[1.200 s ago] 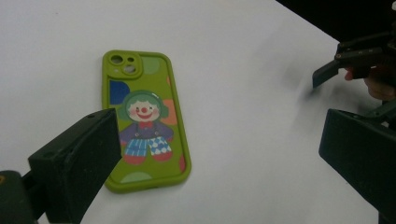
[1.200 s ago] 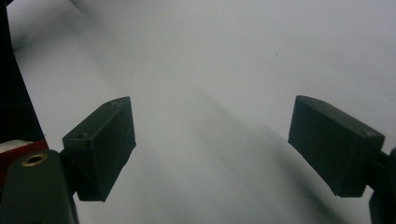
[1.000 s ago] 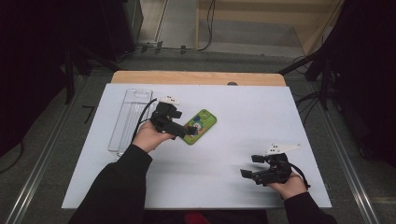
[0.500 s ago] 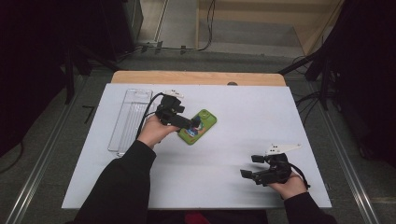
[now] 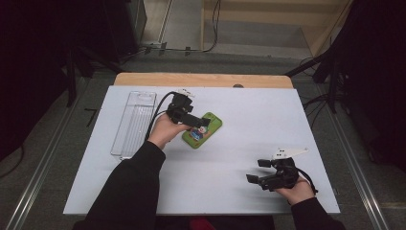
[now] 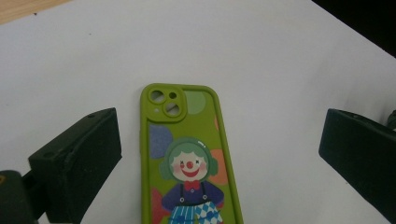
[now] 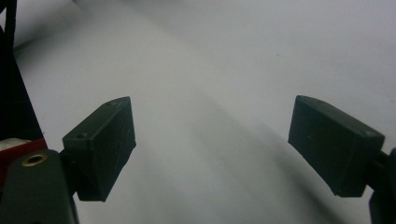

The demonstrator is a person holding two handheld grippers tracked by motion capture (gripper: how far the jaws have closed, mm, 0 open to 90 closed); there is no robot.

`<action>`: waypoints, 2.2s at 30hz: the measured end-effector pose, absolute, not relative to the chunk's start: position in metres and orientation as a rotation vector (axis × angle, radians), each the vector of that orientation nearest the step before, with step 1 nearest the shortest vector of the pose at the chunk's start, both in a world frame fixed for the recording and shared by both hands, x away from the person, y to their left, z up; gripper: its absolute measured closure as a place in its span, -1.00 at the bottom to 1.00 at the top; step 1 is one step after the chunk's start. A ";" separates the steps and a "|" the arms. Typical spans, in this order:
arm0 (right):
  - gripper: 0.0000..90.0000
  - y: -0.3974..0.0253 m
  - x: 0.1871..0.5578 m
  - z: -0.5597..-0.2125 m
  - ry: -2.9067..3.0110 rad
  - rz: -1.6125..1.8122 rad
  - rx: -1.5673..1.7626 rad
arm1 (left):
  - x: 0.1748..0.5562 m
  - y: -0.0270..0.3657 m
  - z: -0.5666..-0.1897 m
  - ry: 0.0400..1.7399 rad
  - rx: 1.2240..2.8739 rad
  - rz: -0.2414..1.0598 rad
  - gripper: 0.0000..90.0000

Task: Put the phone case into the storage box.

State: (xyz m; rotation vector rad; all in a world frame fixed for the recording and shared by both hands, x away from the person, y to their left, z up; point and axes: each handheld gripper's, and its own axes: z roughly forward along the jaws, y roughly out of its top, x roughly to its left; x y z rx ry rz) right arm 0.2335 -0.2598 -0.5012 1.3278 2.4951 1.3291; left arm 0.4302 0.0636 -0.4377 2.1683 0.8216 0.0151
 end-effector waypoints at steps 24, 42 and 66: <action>-0.71 -0.261 0.234 -0.502 2.497 1.335 1.332 | 0.440 0.050 -0.454 0.845 2.160 0.055 -1.00; -0.71 -0.261 0.234 -0.502 2.497 1.328 1.346 | 0.437 0.050 -0.476 0.866 2.173 0.067 -0.99; -0.70 -0.261 0.235 -0.502 2.504 1.322 1.346 | 0.430 0.044 -0.506 0.857 2.269 0.109 -1.00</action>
